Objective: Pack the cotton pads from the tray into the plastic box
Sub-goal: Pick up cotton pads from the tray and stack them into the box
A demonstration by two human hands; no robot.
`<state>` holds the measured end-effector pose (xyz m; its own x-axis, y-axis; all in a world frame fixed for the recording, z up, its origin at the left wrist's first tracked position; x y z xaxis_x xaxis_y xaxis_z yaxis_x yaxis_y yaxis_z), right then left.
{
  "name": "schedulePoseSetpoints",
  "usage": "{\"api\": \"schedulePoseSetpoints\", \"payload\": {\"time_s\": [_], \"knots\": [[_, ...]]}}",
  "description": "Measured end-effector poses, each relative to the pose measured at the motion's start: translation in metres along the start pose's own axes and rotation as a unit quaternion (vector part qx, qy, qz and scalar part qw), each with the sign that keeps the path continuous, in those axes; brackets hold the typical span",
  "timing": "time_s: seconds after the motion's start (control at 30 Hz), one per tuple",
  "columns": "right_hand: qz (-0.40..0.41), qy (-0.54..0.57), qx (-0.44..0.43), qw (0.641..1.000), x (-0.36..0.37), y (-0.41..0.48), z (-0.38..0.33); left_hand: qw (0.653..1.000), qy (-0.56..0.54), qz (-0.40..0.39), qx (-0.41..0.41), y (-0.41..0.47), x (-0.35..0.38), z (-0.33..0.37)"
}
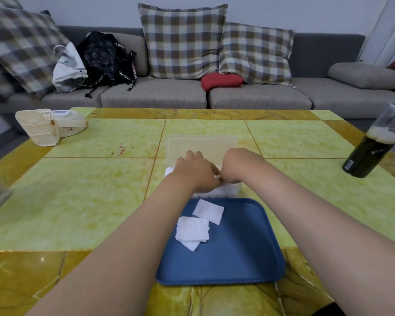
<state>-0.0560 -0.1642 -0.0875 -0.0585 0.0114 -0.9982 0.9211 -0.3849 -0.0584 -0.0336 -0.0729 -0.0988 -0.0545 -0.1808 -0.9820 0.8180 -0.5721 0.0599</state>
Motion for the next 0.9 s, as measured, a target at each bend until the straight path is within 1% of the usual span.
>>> {"api": "schedulePoseSetpoints", "payload": {"time_s": [0.07, 0.1, 0.2, 0.27, 0.33, 0.4, 0.43, 0.5, 0.57, 0.6, 0.63, 0.67, 0.73, 0.8, 0.9], "knots": [[0.057, -0.012, 0.005, 0.998, -0.01, -0.001, 0.007, 1.0, -0.013, 0.018, 0.017, -0.005, -0.001, 0.001], [0.071, -0.001, 0.011, 0.997, -0.01, -0.001, 0.011, 0.999, -0.014, 0.023, 0.025, -0.008, -0.001, 0.001], [0.082, 0.093, 0.022, 0.992, -0.003, -0.004, 0.026, 0.996, -0.032, 0.059, 0.052, -0.018, -0.004, 0.001], [0.104, 0.157, 0.031, 0.982, -0.003, -0.009, 0.041, 0.992, -0.057, 0.084, 0.074, -0.026, -0.006, 0.005], [0.135, 0.215, 0.048, 0.966, -0.004, -0.015, 0.058, 0.991, -0.062, 0.076, 0.094, -0.034, 0.001, 0.011], [0.145, 0.244, 0.034, 0.958, 0.0, -0.021, 0.065, 0.992, -0.023, 0.04, 0.117, -0.038, 0.016, 0.017], [0.136, 0.232, 0.002, 0.963, 0.003, -0.025, 0.061, 0.992, 0.0, 0.02, 0.124, -0.04, 0.023, 0.018], [0.107, 0.167, -0.105, 0.975, 0.008, -0.038, 0.038, 0.991, 0.009, -0.005, 0.13, -0.041, 0.032, 0.018], [0.069, 0.126, -0.195, 0.97, 0.015, -0.052, 0.015, 0.992, -0.044, 0.006, 0.122, -0.041, 0.027, 0.016], [0.049, 0.116, -0.219, 0.967, 0.02, -0.058, 0.008, 0.991, -0.07, 0.021, 0.112, -0.04, 0.023, 0.013], [0.031, 0.105, -0.233, 0.966, 0.026, -0.061, 0.005, 0.992, -0.067, 0.04, 0.104, -0.04, 0.018, 0.008], [0.014, 0.085, -0.238, 0.967, 0.032, -0.063, 0.004, 0.993, -0.036, 0.058, 0.095, -0.041, 0.014, 0.001], [0.0, 0.03, -0.228, 0.973, 0.042, -0.064, 0.006, 0.995, 0.03, 0.058, 0.073, -0.045, 0.014, -0.015], [0.004, -0.003, -0.208, 0.978, 0.046, -0.062, 0.009, 0.997, 0.041, 0.035, 0.063, -0.051, 0.019, -0.025], [0.032, -0.01, -0.191, 0.981, 0.042, -0.06, 0.006, 0.996, 0.032, 0.033, 0.08, -0.053, 0.021, -0.02]]}}
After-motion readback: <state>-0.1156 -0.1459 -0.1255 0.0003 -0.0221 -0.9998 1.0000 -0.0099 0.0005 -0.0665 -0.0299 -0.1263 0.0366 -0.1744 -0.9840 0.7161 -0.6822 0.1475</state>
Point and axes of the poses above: each hand's wrist, its own y-axis towards the middle knuckle, its own x-axis out of the palm, z = x × y, the point moved 10 cm from there along y, towards the middle knuckle, and after that the axes turned 10 degrees about z, right-handed, at the moved point
